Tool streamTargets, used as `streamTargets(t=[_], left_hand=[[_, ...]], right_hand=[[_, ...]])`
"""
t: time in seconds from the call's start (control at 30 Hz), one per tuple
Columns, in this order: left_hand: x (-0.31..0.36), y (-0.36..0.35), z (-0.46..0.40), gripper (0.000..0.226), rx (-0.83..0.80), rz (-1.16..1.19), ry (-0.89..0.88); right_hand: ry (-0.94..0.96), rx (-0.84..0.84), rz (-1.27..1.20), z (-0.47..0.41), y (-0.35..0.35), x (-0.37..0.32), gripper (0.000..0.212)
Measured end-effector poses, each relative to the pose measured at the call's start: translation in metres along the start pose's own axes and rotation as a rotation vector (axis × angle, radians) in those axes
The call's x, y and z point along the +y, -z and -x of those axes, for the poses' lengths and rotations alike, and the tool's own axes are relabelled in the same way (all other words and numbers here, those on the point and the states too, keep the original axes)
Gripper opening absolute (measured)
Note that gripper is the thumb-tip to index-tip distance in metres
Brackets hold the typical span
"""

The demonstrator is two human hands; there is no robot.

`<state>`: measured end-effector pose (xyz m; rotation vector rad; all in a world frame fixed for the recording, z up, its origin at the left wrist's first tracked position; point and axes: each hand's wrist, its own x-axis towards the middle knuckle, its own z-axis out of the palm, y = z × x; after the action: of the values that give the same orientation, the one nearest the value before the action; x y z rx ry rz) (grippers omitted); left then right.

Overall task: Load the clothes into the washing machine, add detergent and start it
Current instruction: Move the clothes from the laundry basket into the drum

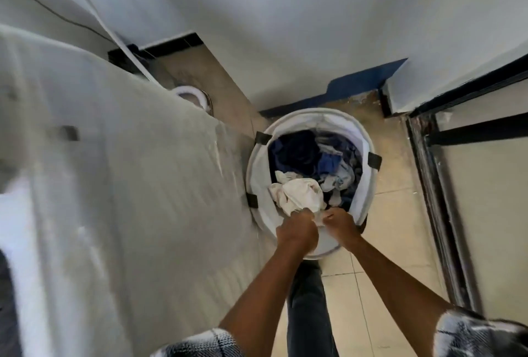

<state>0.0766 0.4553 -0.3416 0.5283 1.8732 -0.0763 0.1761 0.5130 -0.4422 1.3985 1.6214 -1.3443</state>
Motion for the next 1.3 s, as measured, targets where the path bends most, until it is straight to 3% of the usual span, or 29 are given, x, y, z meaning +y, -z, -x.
streamTargets(t=[0.1,0.2,0.27,0.33,0.43,0.6,0.73,0.87,0.93,1.03,1.1,1.17,1.2,1.3], left_hand=[[-0.018,-0.011,-0.045,0.039,0.014,0.031,0.040],[-0.034,-0.025,-0.077,0.036,0.039,0.043,0.046],[-0.042,-0.036,-0.090,0.035,0.039,0.031,0.048],[-0.047,-0.042,-0.095,0.035,0.028,0.011,0.068],[-0.049,-0.043,-0.085,0.038,0.017,-0.024,0.088],[-0.038,-0.019,-0.038,0.064,0.054,-0.036,0.102],[-0.018,0.007,0.009,0.087,0.105,-0.043,0.046],[0.007,0.029,0.067,0.048,0.214,0.141,-0.164],[0.011,0.040,0.097,0.042,0.264,0.159,-0.260],[0.018,0.065,0.140,0.036,0.391,0.239,-0.368],[0.021,0.086,0.174,0.028,0.469,0.427,-0.388],[0.023,0.106,0.210,0.019,0.481,0.686,-0.419],[0.025,0.115,0.227,0.017,0.474,0.798,-0.446],[0.025,0.142,0.278,0.010,0.482,0.985,-0.570]], right_hand=[[-0.064,0.010,-0.029,-0.053,-0.017,0.000,0.026],[-0.233,0.004,-0.223,-0.102,-0.032,0.001,0.066],[-0.340,0.007,-0.404,-0.123,-0.042,0.004,0.073],[-0.373,0.045,-0.483,-0.130,-0.050,0.010,0.058],[-0.281,0.125,-0.356,-0.111,-0.056,0.007,0.038],[-0.043,0.054,-0.434,-0.006,-0.024,-0.022,0.017],[0.116,-0.055,-0.449,0.089,0.028,-0.049,0.025],[0.285,-0.113,-0.403,0.172,0.082,-0.080,0.022],[0.365,-0.098,-0.392,0.207,0.108,-0.092,0.017],[0.399,-0.064,-0.524,0.243,0.142,-0.103,0.029],[0.448,-0.045,-0.578,0.256,0.158,-0.103,0.031],[0.485,-0.007,-0.484,0.257,0.165,-0.097,0.022],[0.471,0.003,-0.396,0.253,0.164,-0.092,0.027],[0.443,-0.037,-0.161,0.246,0.142,-0.083,0.071]])
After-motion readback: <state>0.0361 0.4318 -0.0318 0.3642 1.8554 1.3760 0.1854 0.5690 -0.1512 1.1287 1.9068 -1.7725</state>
